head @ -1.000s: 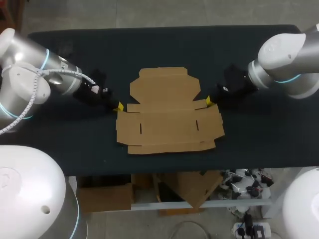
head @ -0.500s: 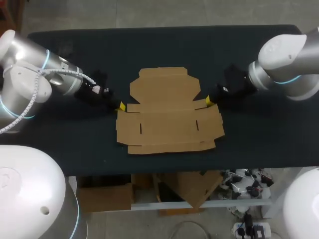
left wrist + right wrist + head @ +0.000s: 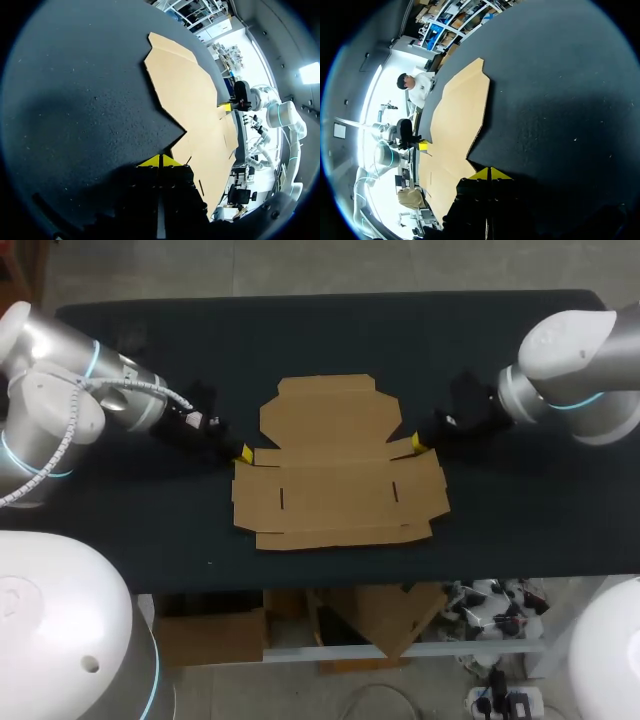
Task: Assemble the packaging by folding the flat box into shape, placing the metal phone stand inside, and closing the box properly
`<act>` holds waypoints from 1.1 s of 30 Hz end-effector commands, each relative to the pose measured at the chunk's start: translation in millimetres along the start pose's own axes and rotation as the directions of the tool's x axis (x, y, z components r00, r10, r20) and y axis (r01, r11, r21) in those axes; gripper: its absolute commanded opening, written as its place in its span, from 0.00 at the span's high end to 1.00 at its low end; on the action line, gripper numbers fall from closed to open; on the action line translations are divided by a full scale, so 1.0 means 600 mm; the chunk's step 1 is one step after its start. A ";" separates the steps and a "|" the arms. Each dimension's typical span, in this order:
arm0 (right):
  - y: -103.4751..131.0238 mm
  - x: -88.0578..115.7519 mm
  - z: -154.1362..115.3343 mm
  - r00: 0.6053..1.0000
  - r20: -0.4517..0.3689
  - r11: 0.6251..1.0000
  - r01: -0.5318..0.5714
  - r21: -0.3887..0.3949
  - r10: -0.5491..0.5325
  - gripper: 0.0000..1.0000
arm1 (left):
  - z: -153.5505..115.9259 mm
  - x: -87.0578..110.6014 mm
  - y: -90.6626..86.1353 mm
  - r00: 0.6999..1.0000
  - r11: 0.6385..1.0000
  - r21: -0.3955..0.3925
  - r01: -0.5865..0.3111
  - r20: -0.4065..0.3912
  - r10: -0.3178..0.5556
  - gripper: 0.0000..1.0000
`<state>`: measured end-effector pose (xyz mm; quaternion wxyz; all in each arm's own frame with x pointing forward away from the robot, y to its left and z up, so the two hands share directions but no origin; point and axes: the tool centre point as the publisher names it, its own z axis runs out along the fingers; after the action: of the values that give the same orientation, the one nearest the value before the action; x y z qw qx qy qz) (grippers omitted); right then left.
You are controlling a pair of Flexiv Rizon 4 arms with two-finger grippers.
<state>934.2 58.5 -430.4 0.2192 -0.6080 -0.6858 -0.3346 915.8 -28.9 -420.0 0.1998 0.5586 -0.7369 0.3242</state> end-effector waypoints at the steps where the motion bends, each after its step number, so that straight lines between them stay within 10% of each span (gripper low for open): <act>1: -0.005 0.002 0.003 1.000 0.002 1.000 0.002 -0.006 -0.002 1.00 | 0.015 -0.005 0.000 1.000 1.000 -0.003 0.000 0.000 0.000 1.00; 33: -0.003 0.019 0.005 1.000 0.002 1.000 0.016 -0.020 -0.016 1.00 | 0.022 0.027 -0.007 1.000 1.000 -0.001 -0.021 0.001 0.021 1.00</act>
<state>933.0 66.5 -426.2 0.2128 -0.6036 -0.6876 -0.3430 916.6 -46.7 -416.6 0.1982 0.5495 -0.7424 0.3280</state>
